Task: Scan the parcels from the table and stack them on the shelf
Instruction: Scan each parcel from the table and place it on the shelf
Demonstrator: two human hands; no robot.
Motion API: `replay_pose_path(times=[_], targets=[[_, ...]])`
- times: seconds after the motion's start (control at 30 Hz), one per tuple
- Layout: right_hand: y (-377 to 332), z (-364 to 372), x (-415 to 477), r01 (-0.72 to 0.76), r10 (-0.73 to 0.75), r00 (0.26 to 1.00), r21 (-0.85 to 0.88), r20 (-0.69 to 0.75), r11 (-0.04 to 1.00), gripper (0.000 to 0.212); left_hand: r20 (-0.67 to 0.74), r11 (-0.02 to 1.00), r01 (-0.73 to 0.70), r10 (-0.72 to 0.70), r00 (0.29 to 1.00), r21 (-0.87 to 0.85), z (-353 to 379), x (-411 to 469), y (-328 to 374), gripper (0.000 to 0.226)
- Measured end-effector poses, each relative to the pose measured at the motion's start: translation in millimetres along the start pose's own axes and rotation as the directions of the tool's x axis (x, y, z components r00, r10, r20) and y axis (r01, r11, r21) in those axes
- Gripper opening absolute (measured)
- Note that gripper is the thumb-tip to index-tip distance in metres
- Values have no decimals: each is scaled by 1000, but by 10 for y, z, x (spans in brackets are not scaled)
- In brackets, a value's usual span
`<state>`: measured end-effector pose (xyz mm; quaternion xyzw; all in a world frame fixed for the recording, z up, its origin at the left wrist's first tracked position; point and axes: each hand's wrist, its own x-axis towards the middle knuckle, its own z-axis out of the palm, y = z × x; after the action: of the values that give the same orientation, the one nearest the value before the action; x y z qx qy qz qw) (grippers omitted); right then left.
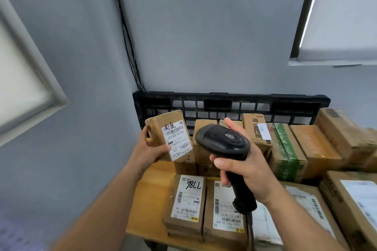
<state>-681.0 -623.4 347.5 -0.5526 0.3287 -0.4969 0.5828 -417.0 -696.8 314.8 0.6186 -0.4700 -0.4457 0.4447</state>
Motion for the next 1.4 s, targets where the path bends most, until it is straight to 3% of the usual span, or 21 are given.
replay_pose_path(times=[0.3,0.93,1.4], targets=[[-262,129,-482,45,-44,993,-10,107,999,97,-64,990,-136,137,988,31,43,-608,95,98],[-354,136,-1109,5,-2,978,-12,211,1000,92,-227,991,-112,125,966,70,-64,-1721,235,100],[-441,931,-1085,72,-66,955,-7,290,997,96,-304,987,-137,158,939,89,-866,-2084,275,103]])
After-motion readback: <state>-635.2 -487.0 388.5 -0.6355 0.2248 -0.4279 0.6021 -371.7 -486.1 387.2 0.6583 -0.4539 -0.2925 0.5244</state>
